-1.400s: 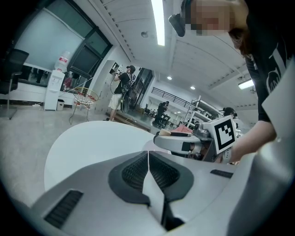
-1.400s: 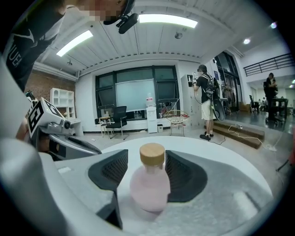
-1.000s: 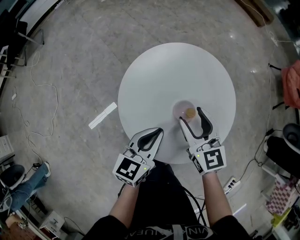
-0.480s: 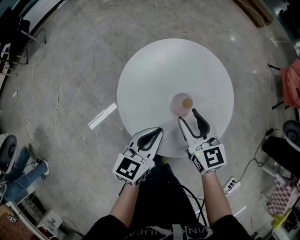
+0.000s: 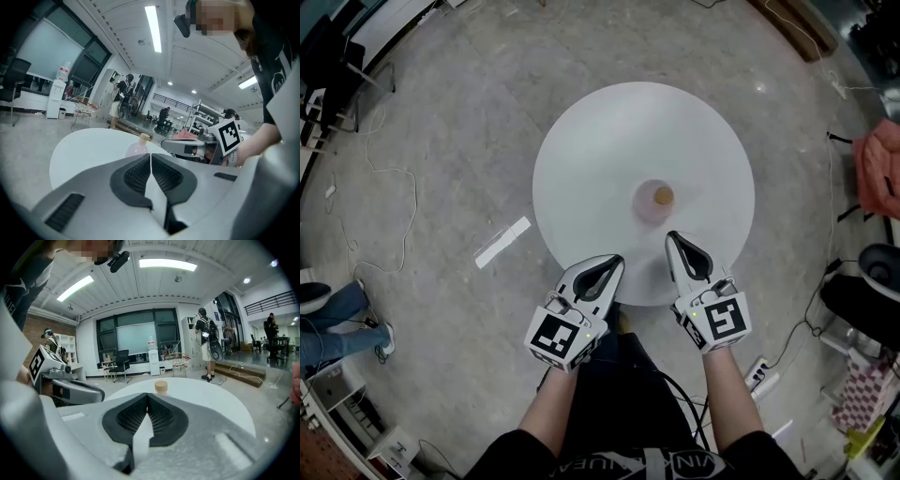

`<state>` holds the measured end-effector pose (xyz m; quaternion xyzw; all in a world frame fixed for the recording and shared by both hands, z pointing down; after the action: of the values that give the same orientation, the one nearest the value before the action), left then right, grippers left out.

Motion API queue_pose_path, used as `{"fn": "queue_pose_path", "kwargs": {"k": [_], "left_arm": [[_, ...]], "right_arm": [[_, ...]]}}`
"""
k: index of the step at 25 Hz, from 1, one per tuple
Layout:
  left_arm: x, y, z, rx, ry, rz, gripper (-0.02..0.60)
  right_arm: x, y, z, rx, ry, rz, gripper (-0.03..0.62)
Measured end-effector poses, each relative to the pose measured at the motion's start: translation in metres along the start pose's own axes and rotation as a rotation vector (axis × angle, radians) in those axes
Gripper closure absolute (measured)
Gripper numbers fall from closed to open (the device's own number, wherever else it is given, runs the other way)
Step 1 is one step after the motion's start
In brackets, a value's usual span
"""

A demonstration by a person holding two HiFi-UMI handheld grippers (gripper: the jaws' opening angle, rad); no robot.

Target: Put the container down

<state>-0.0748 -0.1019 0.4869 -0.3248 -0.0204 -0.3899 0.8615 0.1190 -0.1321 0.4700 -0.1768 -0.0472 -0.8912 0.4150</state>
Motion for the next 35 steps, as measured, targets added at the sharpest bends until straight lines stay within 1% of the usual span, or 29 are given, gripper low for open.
{"fn": "queue_pose_path", "kwargs": {"k": [4,8,12,18,23,35], "left_arm": [[-0.003,0.012,-0.008,0.012,0.027,0.016,0.566],[-0.009,0.026,-0.018,0.004,0.049,0.021,0.566],[-0.016,0.036,-0.026,0.004,0.067,0.041,0.566],[-0.030,0.047,-0.041,0.060,0.088,0.057,0.566],[-0.043,0.063,-0.053,0.068,0.115,0.073,0.566],[-0.070,0.101,-0.081,0.142,0.164,0.109,0.566]], "right_arm": [[-0.015,-0.004,-0.010,-0.009,0.010,0.003,0.588],[-0.033,-0.009,-0.022,-0.008,0.024,0.004,0.588],[-0.048,-0.015,-0.034,-0.007,0.043,0.012,0.588],[-0.065,-0.026,-0.050,-0.008,0.085,0.033,0.588],[-0.085,-0.032,-0.065,-0.001,0.108,0.049,0.588],[-0.123,-0.047,-0.106,-0.018,0.172,0.054,0.588]]}}
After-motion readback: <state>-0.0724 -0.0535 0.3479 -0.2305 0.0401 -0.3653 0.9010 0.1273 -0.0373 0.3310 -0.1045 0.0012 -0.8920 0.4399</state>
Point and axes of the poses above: the fingertips, and each gripper's own axes: x forward along the fingers, y to its right, z out of its underside, the point moved 9 cm from there along -x, backward along the fingers, and after that the axes turned 11 degrees about -x, right-handed, at the moved point
